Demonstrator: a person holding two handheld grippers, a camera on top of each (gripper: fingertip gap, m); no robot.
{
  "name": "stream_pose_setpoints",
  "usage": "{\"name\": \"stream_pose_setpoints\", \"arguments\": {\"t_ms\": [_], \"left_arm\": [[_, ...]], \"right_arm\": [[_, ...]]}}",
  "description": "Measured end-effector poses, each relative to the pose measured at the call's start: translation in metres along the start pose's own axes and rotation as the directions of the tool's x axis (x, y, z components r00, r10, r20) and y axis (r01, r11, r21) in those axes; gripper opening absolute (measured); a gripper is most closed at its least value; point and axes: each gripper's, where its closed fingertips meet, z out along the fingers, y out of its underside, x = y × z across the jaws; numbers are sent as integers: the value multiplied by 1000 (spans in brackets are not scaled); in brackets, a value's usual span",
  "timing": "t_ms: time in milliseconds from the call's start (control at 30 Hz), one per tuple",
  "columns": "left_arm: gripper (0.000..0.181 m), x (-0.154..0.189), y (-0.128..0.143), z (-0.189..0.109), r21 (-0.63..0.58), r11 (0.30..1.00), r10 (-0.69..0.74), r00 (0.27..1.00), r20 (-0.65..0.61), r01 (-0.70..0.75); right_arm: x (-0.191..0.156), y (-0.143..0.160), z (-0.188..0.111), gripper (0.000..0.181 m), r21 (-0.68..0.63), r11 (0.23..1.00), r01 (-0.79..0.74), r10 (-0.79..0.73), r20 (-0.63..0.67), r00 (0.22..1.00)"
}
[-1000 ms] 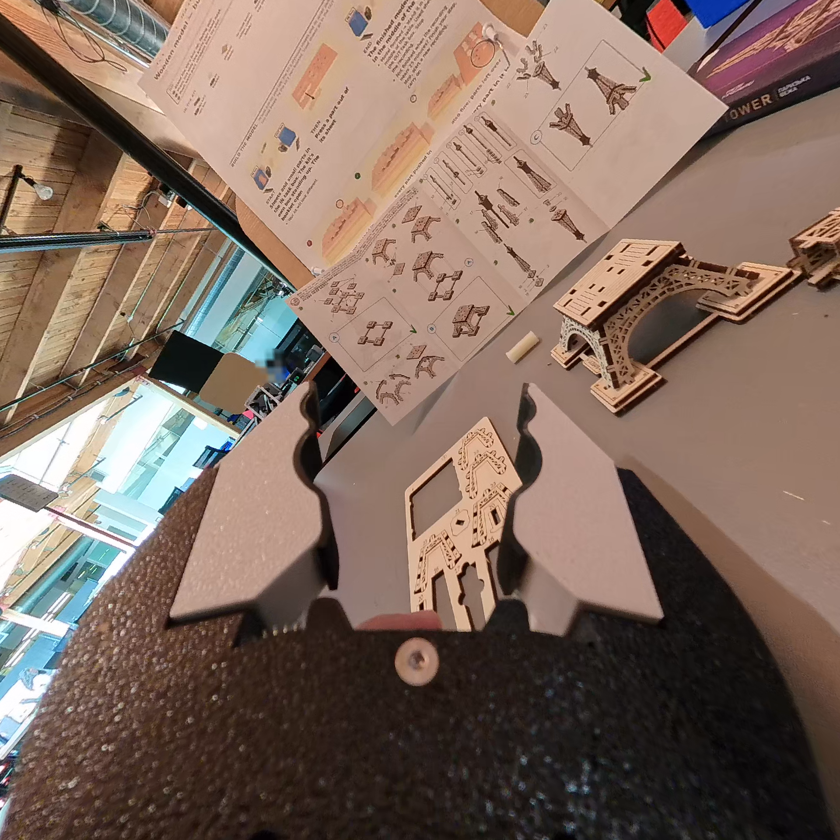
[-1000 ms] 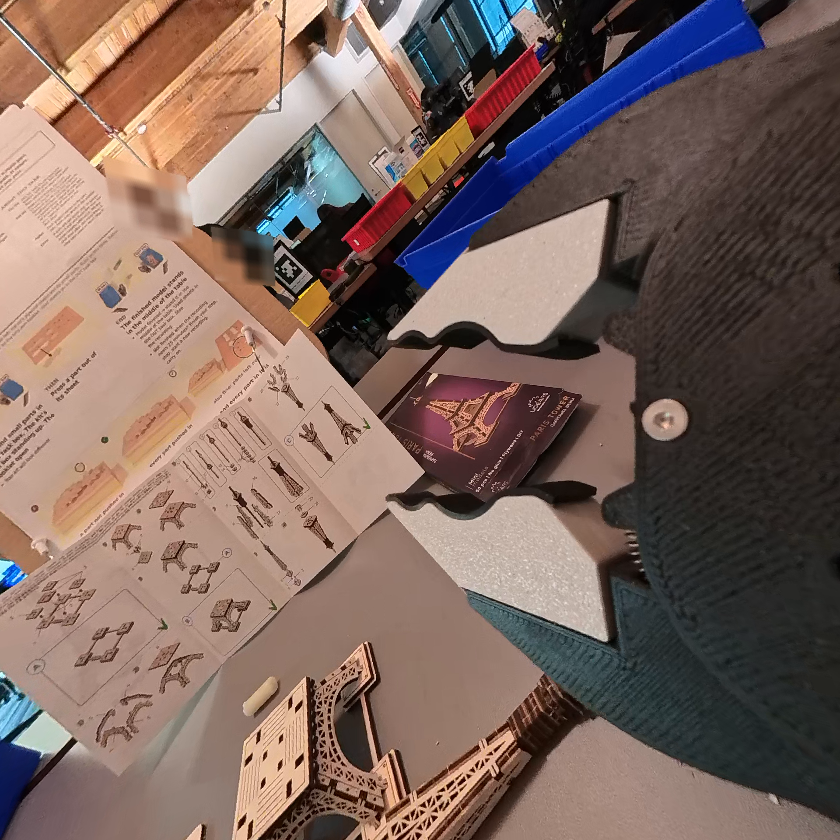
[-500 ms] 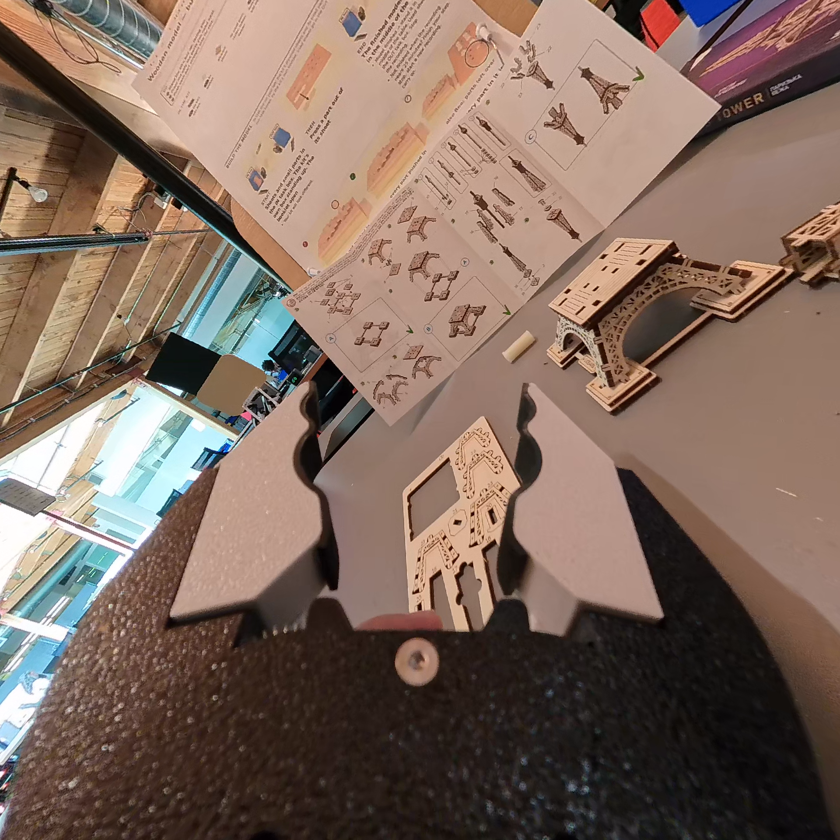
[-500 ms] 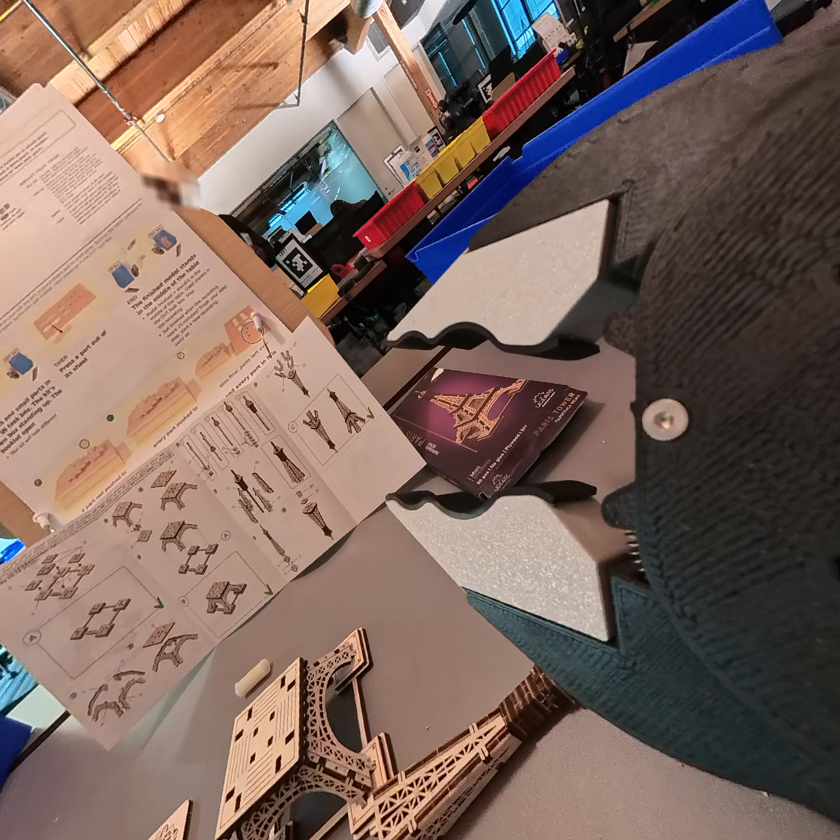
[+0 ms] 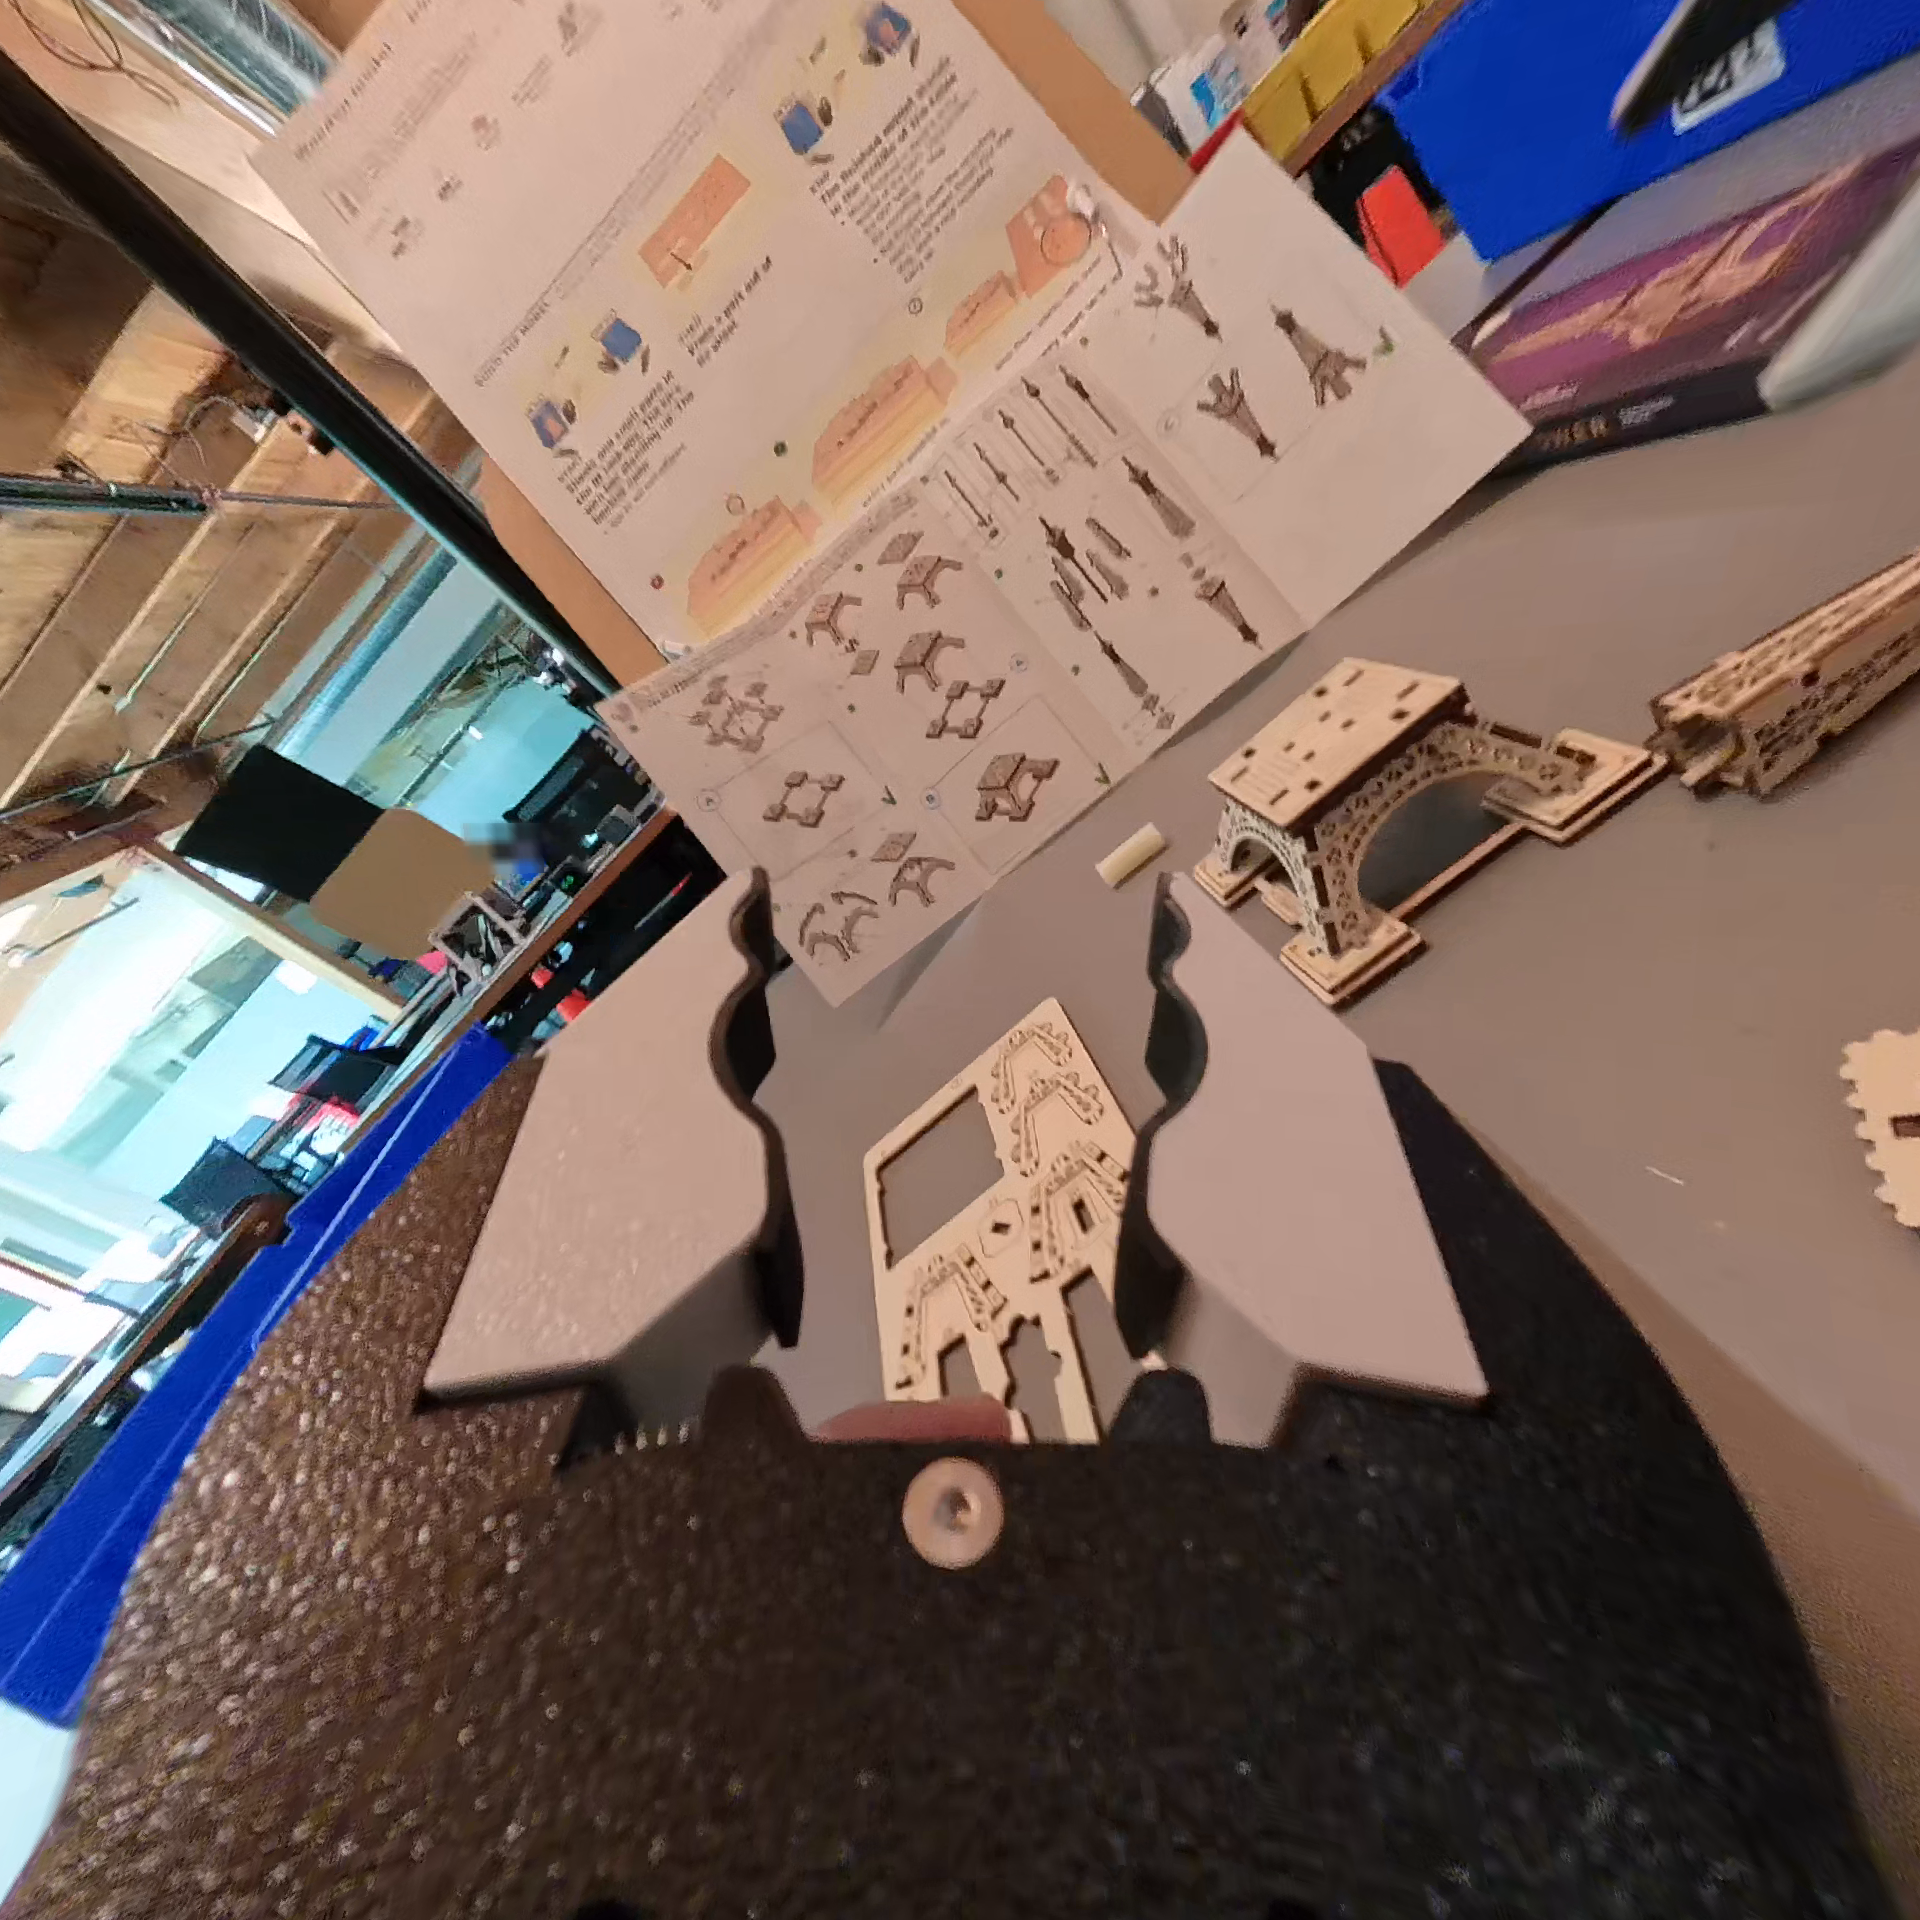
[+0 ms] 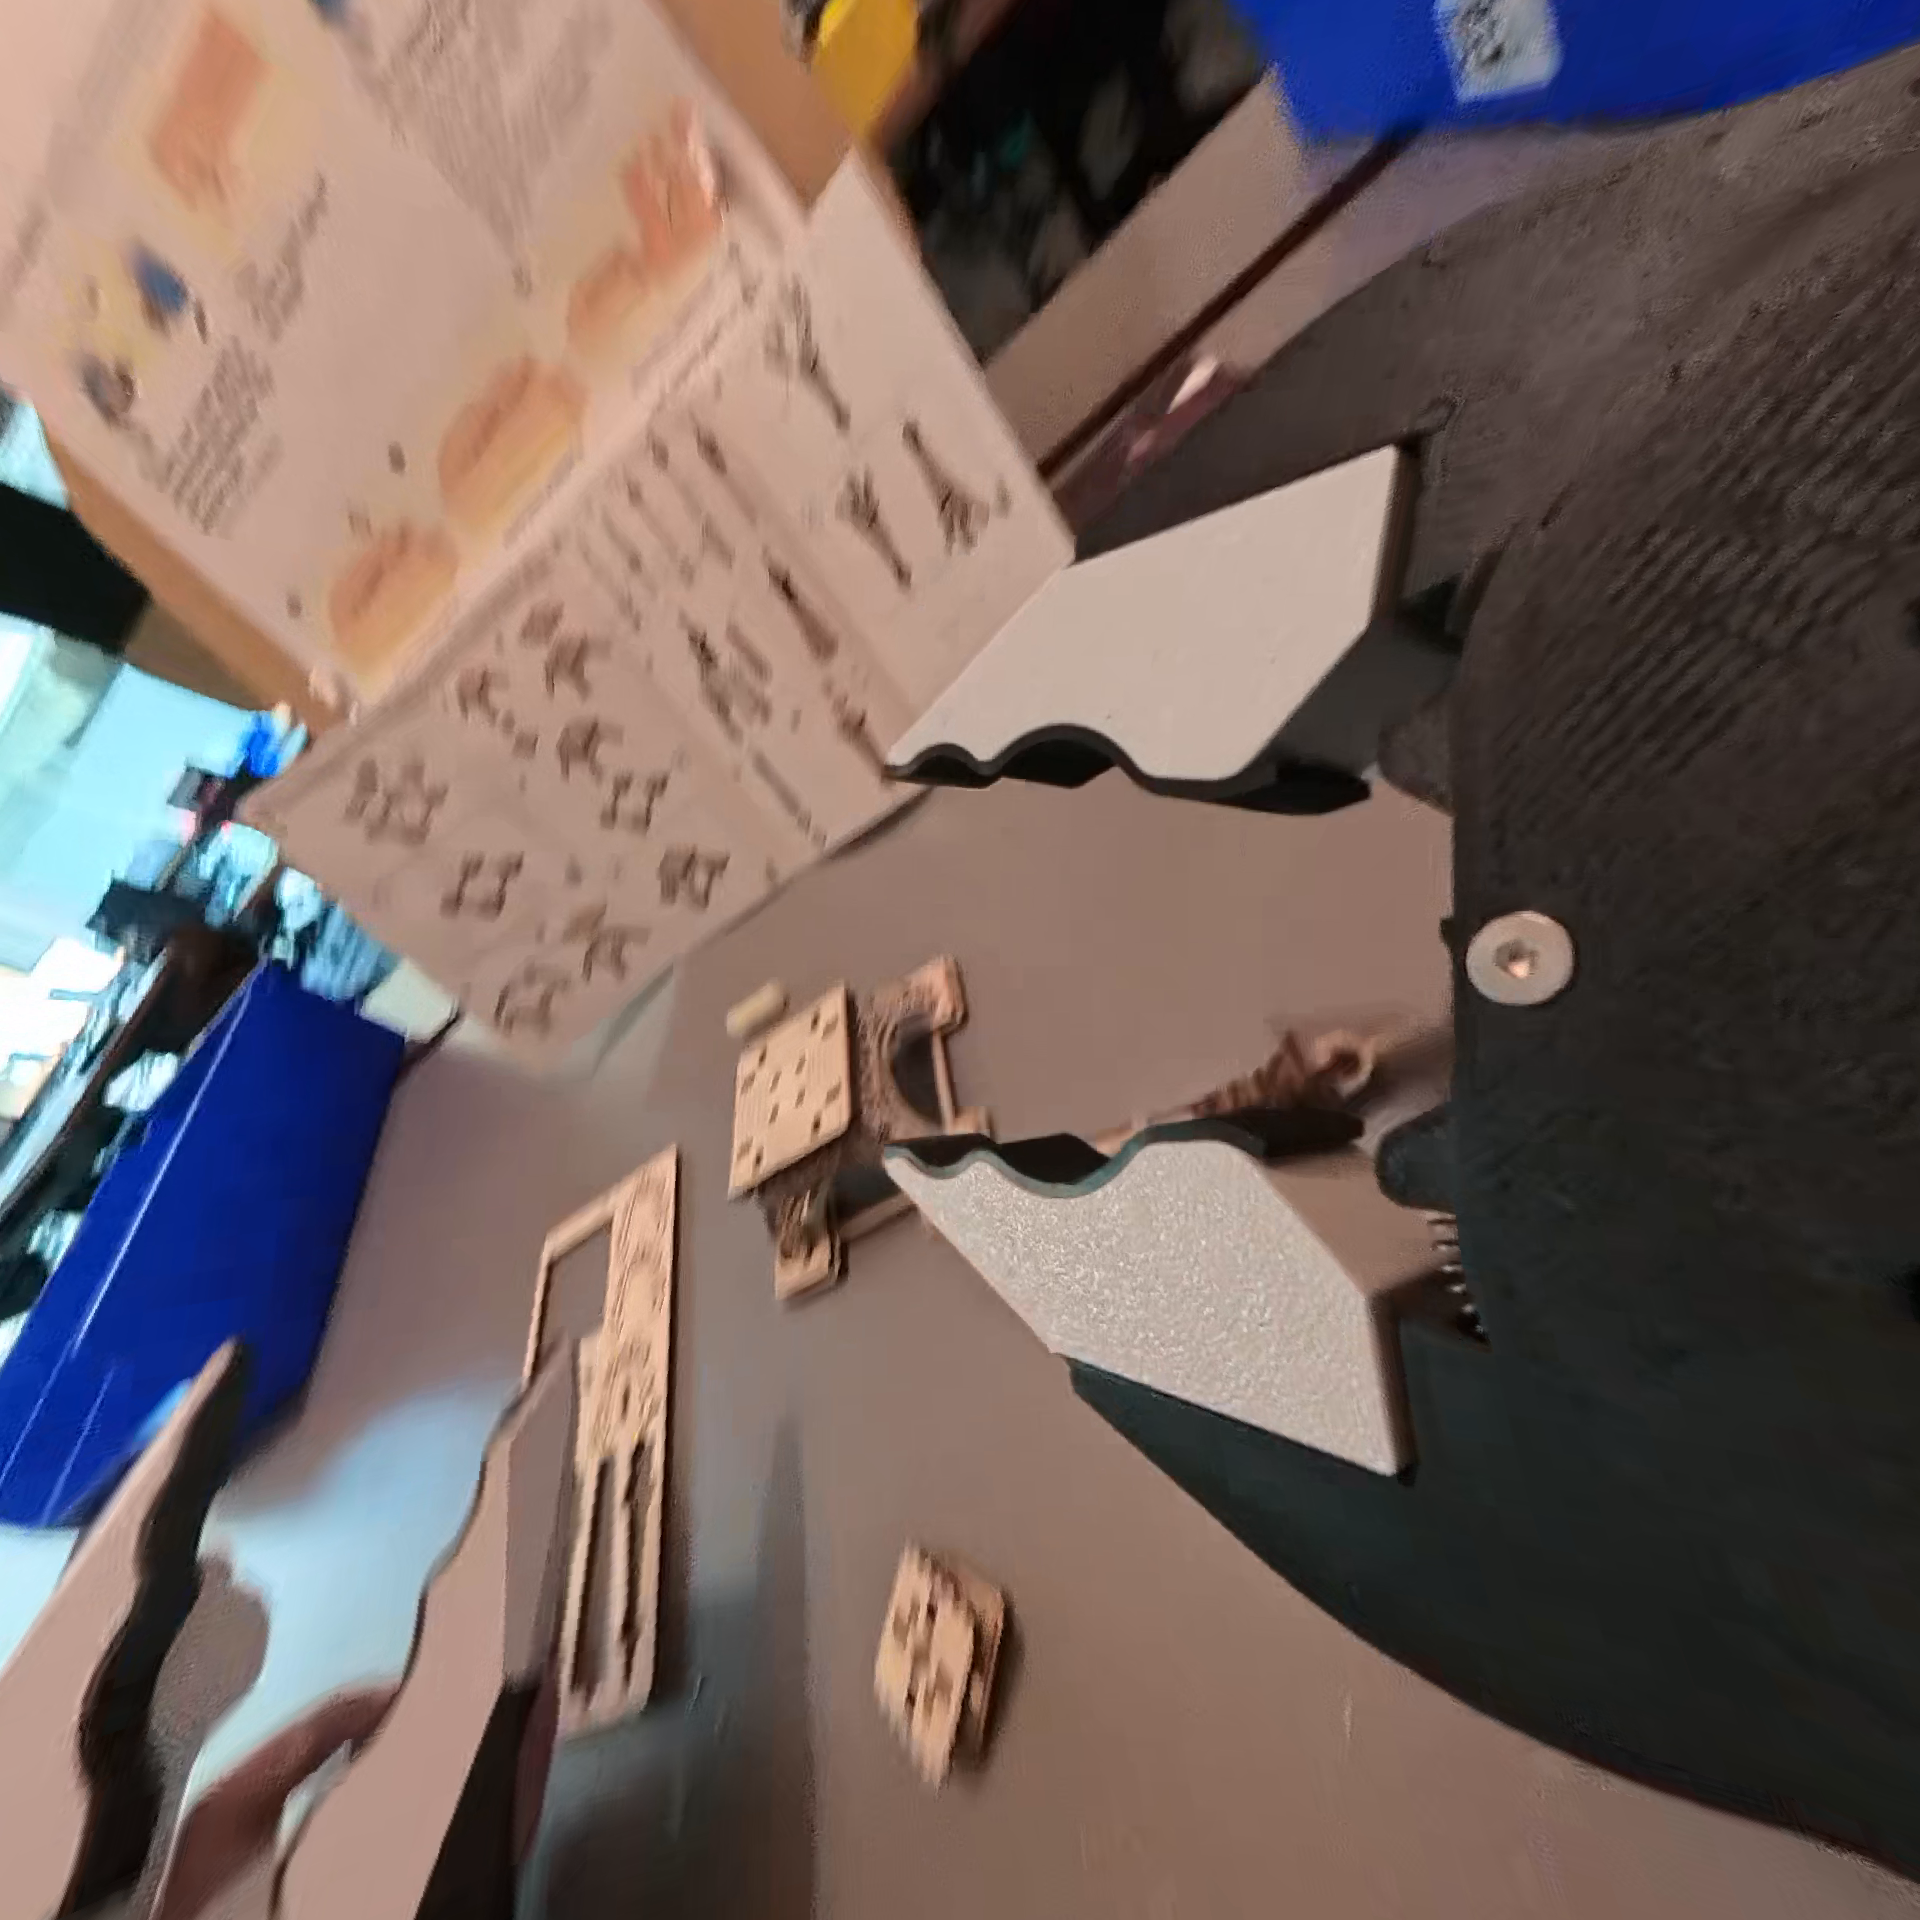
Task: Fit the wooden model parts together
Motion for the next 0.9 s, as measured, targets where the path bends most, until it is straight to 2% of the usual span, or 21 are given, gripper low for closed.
{"name": "stream_pose_setpoints", "arguments": {"t_ms": [33, 67, 133, 167, 200, 233, 267, 300, 333, 367, 400, 433, 567, 733, 833, 900], "left_arm": [[67, -1, -6, -2, 19, 1000, 4, 1000, -21, -4], [59, 6, -12, -4, 46, 999, 27, 994, -103, -22], [64, 28, -19, -12, 77, 996, 56, 948, -315, -33], [63, 42, -19, -20, 82, 996, 54, 894, -444, -20], [70, 59, -21, -34, 89, 996, 50, 806, -590, 4], [73, 69, -23, -45, 91, 995, 38, 727, -685, 34], [67, 77, -24, -54, 94, 994, 38, 657, -753, 51], [68, 84, -24, -62, 103, 993, 55, 588, -807, 48], [67, 88, -22, -66, 110, 994, 78, 539, -839, 27], [58, 93, -17, -71, 112, 994, 102, 477, -873, -7], [55, 100, -12, -78, 112, 993, 119, 392, -912, -40], [57, 104, -8, -80, 109, 992, 124, 334, -934, -64], [49, 116, -8, -76, 95, 990, 112, 170, -979, -102], [52, 123, -1, -65, 87, 979, 99, 55, -994, -187], [48, 125, -2, -67, 96, 979, 96, -8, -995, -180], [45, 128, -2, -68, 112, 977, 109, -25, -994, -181]], "right_arm": [[-11, -5, 1, 67, 2, 1000, -7, 6, 55, 998], [-21, -8, 2, 70, -14, 1000, -8, 9, 97, 995], [-45, -7, 2, 82, -91, 995, -32, 50, 202, 978], [-57, -8, -1, 83, -121, 991, -53, 82, 250, 965], [-70, -11, -5, 81, -133, 989, -72, 108, 290, 951], [-84, -13, -11, 78, -145, 986, -81, 125, 330, 936], [-94, -12, -15, 74, -161, 983, -83, 134, 341, 931], [-98, -10, -17, 68, -178, 980, -89, 142, 314, 939], [-104, -6, -19, 66, -197, 976, -90, 148, 302, 942], [-111, -2, -22, 65, -222, 971, -89, 157, 310, 938], [-117, 2, -23, 64, -248, 965, -89, 168, 323, 931], [-121, 5, -24, 64, -267, 959, -94, 184, 335, 924], [-134, 10, -24, 64, -326, 935, -139, 263, 377, 888], [-141, 15, -14, 56, -351, 921, -169, 300, 360, 884], [-139, 21, -9, 52, -376, 916, -143, 277, 331, 902], [-140, 22, -7, 51, -384, 913, -140, 277, 329, 903]]}}
